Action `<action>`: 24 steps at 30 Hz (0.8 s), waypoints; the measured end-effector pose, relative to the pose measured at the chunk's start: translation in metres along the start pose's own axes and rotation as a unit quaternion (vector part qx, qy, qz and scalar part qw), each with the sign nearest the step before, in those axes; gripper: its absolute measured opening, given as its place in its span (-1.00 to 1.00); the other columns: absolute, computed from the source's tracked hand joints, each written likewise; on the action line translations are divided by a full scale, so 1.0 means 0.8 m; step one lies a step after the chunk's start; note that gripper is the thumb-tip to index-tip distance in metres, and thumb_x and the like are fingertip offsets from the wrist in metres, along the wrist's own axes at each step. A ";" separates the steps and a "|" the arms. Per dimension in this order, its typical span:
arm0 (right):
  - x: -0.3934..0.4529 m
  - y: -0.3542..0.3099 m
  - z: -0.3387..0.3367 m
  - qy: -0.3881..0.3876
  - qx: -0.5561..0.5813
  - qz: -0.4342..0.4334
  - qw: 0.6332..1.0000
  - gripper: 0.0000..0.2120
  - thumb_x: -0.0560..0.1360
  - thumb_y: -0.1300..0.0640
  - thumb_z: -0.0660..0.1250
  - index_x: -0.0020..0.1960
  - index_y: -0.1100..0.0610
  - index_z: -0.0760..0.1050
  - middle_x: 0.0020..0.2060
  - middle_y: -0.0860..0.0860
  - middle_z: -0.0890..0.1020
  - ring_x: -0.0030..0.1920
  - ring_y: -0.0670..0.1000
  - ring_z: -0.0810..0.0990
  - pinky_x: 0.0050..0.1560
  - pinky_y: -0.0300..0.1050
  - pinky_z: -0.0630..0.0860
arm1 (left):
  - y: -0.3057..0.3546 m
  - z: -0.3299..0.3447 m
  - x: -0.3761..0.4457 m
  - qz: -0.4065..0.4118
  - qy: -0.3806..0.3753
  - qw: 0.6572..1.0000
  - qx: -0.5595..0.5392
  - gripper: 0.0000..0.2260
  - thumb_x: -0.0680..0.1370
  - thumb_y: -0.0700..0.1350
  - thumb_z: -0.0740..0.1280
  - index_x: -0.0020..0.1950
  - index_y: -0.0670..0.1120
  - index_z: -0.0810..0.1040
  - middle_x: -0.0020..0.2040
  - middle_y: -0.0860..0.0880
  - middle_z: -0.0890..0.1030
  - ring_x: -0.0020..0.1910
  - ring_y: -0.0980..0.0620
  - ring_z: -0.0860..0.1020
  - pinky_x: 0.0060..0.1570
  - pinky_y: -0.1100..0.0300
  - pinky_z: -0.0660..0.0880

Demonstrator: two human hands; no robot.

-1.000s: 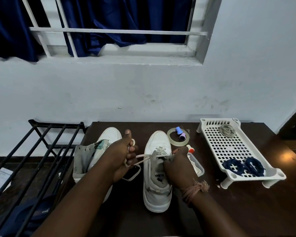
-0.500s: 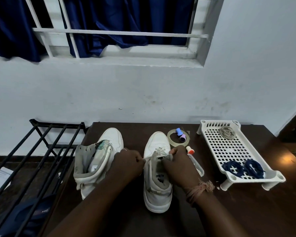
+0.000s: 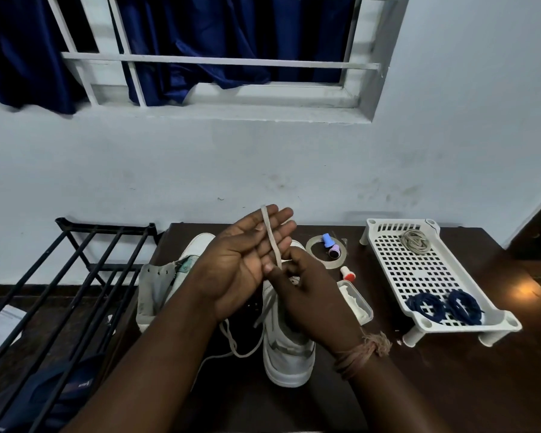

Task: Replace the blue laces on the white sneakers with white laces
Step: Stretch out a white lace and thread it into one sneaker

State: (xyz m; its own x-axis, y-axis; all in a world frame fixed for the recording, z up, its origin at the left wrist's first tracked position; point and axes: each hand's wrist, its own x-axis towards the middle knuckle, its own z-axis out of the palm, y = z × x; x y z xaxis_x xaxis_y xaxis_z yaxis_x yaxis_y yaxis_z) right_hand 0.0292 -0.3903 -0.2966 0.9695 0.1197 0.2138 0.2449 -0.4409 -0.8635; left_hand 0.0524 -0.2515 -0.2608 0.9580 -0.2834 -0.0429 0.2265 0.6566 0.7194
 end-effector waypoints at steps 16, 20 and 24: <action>0.013 0.061 -0.085 0.019 -0.004 0.141 0.990 -0.67 0.46 0.08 0.51 -0.40 0.22 0.60 -0.48 0.07 0.62 -0.47 -0.14 0.48 -0.35 -0.36 0.38 | -0.013 -0.059 0.036 0.008 0.249 0.941 -0.231 -0.66 0.65 -0.39 0.11 0.42 -0.36 0.37 0.35 -0.23 0.53 0.35 -0.15 0.51 0.33 -0.06 0.45; 0.018 0.061 -0.075 0.023 0.005 0.142 0.990 -0.75 0.56 0.16 0.38 -0.29 0.11 0.63 -0.48 -0.12 0.60 -0.46 -0.26 0.50 -0.26 -0.29 0.39 | -0.020 -0.046 0.032 -0.035 0.258 0.956 -0.133 -0.94 0.66 -0.30 0.21 0.01 -0.20 0.44 -0.12 -0.17 0.44 -0.15 -0.01 0.49 0.34 0.05 0.44; 0.018 0.045 -0.057 -0.008 0.011 0.109 0.994 -0.69 0.63 0.31 0.17 0.06 0.07 0.65 -0.25 -0.07 0.70 -0.30 -0.28 0.57 -0.12 -0.29 0.42 | -0.055 -0.039 0.029 -0.101 0.211 0.901 0.366 -0.72 0.62 -0.07 0.29 0.21 -0.25 0.51 0.00 -0.26 0.55 -0.03 -0.17 0.58 0.35 -0.19 0.45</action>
State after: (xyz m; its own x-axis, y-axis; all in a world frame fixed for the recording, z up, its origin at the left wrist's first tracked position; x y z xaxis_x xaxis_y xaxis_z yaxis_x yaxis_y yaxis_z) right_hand 0.0522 -0.4451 -0.3037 0.9992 0.0369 0.0136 0.0284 -0.4391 -0.8980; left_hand 0.0701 -0.2653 -0.3153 0.9265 0.0456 -0.3735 0.3757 -0.0585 0.9249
